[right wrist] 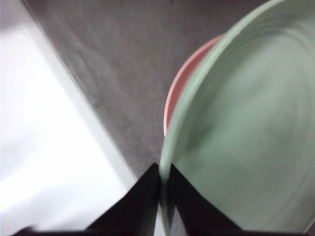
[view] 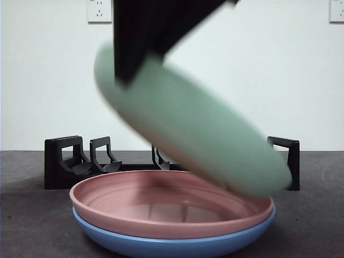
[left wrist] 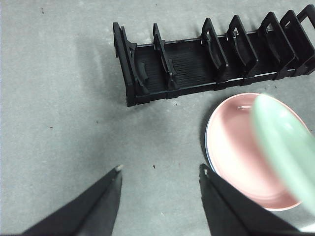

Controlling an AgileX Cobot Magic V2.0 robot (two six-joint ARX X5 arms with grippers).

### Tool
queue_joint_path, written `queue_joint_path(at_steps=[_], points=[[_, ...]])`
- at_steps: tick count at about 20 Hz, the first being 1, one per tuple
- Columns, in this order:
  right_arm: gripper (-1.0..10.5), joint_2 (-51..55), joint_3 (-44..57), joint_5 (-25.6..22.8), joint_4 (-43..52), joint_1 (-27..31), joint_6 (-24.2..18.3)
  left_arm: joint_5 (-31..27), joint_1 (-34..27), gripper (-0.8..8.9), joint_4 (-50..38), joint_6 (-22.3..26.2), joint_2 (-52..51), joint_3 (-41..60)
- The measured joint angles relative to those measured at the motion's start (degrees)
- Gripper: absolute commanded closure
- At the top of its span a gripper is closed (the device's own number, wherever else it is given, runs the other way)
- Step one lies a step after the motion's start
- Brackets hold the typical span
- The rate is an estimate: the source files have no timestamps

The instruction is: Place the plate

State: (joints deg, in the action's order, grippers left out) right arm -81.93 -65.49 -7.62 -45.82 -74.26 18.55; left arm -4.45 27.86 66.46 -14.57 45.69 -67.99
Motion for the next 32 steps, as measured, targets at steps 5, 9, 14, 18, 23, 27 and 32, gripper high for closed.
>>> queue_joint_path(at_steps=[5, 9, 14, 18, 23, 27, 32], points=[[9.3, -6.8, 0.0, -0.1, 1.2, 0.0, -2.1, 0.0, 0.0, 5.65, 0.0, 0.0, 0.0, 0.0], [9.3, -7.9, 0.0, -0.2, 2.1, 0.0, -2.8, 0.0, 0.0, 5.65, 0.0, 0.0, 0.0, 0.0], [9.3, -8.3, 0.0, 0.1, 2.8, 0.0, -3.3, 0.0, 0.0, 5.65, 0.0, 0.0, 0.0, 0.0], [9.3, -8.4, 0.0, 0.7, 2.8, 0.0, -3.3, 0.0, 0.0, 5.65, 0.0, 0.0, 0.0, 0.0], [8.6, -9.0, 0.0, 1.9, 2.8, 0.0, -3.3, 0.0, 0.0, 5.65, 0.0, 0.0, 0.0, 0.0], [7.7, -9.2, 0.0, 4.1, 2.6, 0.0, -2.3, 0.0, 0.0, 5.65, 0.0, 0.0, 0.0, 0.0], [7.7, -6.4, -4.4, 5.4, -0.2, 0.0, -1.6, 0.0, 0.0, 5.65, 0.0, 0.0, 0.0, 0.0]])
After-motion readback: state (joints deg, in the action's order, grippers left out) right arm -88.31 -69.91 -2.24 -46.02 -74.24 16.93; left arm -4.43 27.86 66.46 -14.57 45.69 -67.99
